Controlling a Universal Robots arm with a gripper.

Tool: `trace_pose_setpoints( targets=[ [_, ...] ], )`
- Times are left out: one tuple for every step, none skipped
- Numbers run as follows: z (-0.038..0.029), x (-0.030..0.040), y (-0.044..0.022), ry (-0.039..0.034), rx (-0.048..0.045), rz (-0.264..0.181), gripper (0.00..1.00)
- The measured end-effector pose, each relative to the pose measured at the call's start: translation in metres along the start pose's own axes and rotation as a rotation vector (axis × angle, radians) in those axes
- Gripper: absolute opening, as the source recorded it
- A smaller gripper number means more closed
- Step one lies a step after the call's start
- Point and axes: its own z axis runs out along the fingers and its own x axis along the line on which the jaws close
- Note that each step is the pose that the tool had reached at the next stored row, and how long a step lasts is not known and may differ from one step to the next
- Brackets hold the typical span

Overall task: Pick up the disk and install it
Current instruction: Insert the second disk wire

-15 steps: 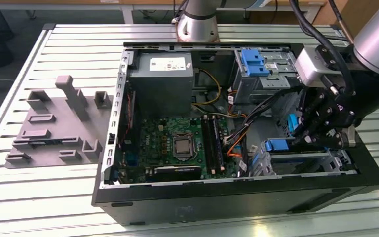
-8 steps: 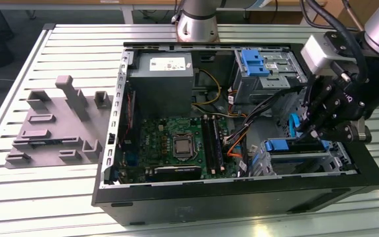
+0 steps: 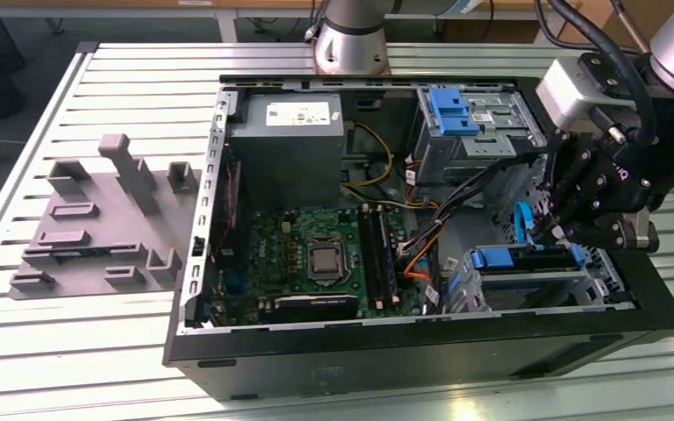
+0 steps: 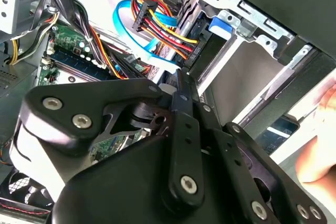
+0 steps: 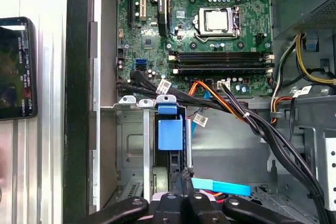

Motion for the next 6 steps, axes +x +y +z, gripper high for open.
trace_pose_setpoints(
  targets=[
    [0.0, 0.0, 0.0, 0.0, 0.0, 0.0, 0.11],
    [0.0, 0.0, 0.0, 0.0, 0.0, 0.0, 0.11],
    [0.0, 0.0, 0.0, 0.0, 0.0, 0.0, 0.11],
    [-0.0001, 0.0, 0.0, 0.0, 0.0001, 0.0, 0.11],
    [0.0, 0.0, 0.0, 0.0, 0.0, 0.0, 0.11],
    [-0.0001, 0.0, 0.0, 0.0, 0.0, 0.0, 0.11]
  ],
)
